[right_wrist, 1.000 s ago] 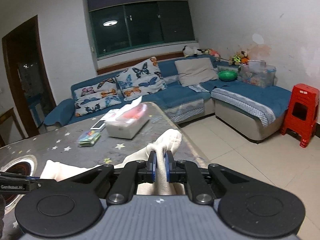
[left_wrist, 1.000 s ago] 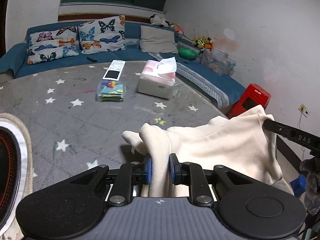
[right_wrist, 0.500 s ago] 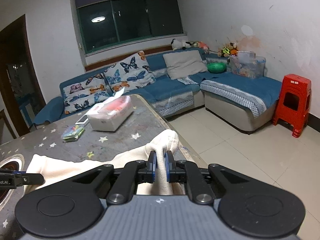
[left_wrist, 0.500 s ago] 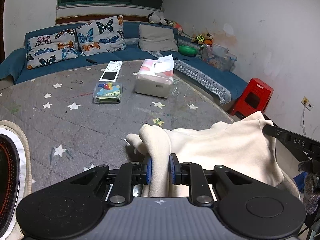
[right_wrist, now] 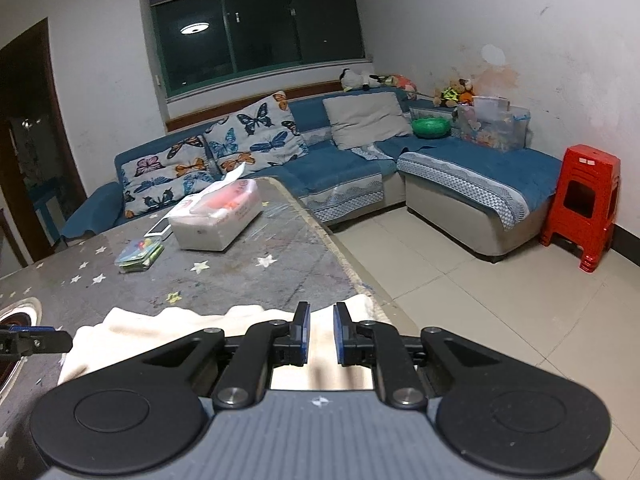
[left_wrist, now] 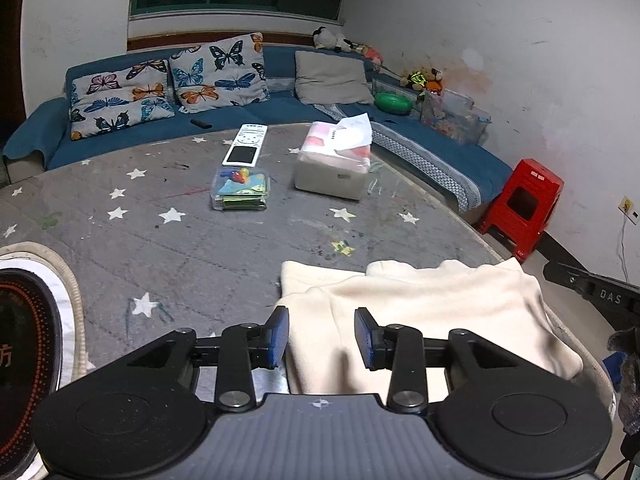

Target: Fold clothes

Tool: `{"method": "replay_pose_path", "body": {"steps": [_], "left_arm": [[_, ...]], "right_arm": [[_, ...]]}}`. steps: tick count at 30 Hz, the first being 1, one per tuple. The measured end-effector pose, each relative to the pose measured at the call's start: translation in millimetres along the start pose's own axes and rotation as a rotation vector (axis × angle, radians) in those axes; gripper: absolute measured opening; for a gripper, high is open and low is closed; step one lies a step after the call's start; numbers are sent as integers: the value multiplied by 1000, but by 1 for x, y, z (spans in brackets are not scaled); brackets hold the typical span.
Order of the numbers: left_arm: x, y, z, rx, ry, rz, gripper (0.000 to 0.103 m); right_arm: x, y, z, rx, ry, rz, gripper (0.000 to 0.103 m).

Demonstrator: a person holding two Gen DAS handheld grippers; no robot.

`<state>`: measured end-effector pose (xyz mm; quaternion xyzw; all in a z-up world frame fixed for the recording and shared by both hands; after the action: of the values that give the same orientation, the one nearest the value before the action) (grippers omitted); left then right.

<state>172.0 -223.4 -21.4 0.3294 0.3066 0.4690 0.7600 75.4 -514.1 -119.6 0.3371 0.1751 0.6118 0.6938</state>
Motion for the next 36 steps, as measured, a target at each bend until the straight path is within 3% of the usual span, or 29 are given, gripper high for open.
{"method": "replay_pose_path", "body": {"steps": [15, 23, 32, 36], "left_arm": [[1, -15, 3, 22, -4, -11, 39], [7, -29, 2, 47, 7, 0, 43], [15, -30, -1, 50, 24, 7, 52], [17, -30, -2, 55, 28, 15, 56]], "right_arm": [[55, -44, 1, 92, 81, 98, 23], [64, -75, 4, 131, 107, 77, 28], [85, -68, 6, 119, 158, 113, 32], [103, -76, 2, 137, 197, 127, 39]]}}
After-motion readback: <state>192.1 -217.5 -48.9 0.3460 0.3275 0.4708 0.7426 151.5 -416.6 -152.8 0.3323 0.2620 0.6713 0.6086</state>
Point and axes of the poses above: each gripper's, at about its wrist camera, not at the fingertips, and y roughly against the way its jaws point, x to its left, z to its top, the point moved 4 cm from there along -y, roughly the way its jaws point, and after that the axes turned 11 degrees about x, right-handed, at the moved point
